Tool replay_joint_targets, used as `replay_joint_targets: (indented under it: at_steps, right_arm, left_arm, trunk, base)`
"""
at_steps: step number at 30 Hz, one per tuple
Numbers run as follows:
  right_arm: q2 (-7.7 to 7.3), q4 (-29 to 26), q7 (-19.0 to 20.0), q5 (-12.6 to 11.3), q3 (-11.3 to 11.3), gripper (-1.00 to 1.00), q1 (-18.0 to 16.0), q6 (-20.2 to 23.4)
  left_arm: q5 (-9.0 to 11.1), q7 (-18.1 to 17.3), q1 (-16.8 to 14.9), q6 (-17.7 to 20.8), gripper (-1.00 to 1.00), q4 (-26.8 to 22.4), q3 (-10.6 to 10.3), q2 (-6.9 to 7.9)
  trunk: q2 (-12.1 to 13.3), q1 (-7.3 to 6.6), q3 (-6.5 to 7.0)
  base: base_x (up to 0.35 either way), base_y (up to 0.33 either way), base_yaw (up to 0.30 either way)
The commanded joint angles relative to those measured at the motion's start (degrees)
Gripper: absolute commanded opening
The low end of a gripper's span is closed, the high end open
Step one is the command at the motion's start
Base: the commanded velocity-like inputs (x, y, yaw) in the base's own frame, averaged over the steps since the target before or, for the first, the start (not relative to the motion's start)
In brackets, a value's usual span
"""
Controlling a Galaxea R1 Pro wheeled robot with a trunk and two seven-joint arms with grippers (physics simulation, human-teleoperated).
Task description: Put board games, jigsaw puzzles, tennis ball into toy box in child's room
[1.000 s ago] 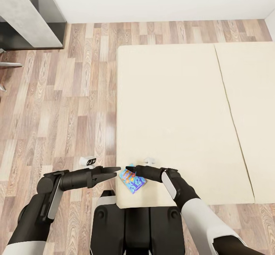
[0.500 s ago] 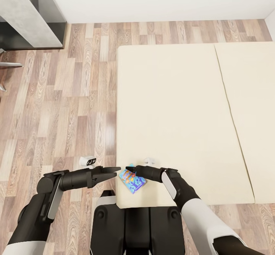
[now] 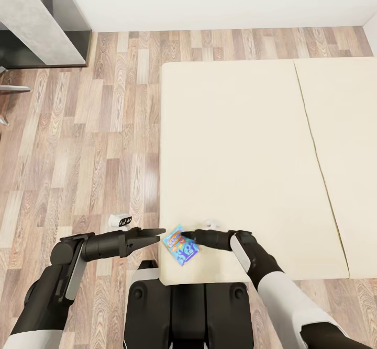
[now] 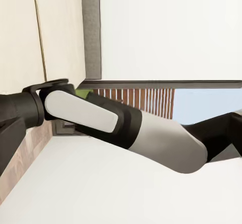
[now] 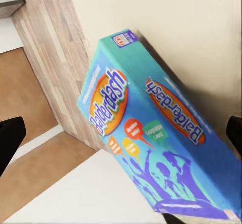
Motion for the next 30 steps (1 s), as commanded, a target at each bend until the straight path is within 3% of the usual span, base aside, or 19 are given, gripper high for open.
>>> replay_joint_targets:
  at_steps: [1,3,9,30]
  right_arm:
    - [-0.83,-0.07,0.01,-0.45,0.09,1.00,-0.01,1.06]
    - [-1.66,-0.09,0.11,-0.49,0.24,1.00,-0.01,1.62]
    - [-2.28,-0.08,0.18,-0.45,0.61,1.00,-0.01,2.09]
    - [-1.37,0.42,-0.13,-0.42,0.87,1.00,-0.18,2.21]
  left_arm:
    - [-0.01,-0.20,-0.01,0.61,1.00,-0.01,-0.02,0.01]
    - [-0.01,-0.20,-0.01,0.61,1.00,-0.01,-0.06,0.01]
    - [-0.01,-0.19,-0.01,0.61,1.00,-0.01,-0.09,0.01]
    - [-0.01,-0.19,-0.01,0.61,1.00,-0.01,-0.01,0.01]
  trunk:
    - [-0.09,0.03,-0.06]
    - [-0.09,0.03,-0.06]
    - [-0.09,0.03,-0.06]
    - [-0.09,0.03,-0.06]
  base:
    - [0.000,0.000,0.000]
    - [0.000,0.000,0.000]
    - [0.000,0.000,0.000]
    - [0.000,0.000,0.000]
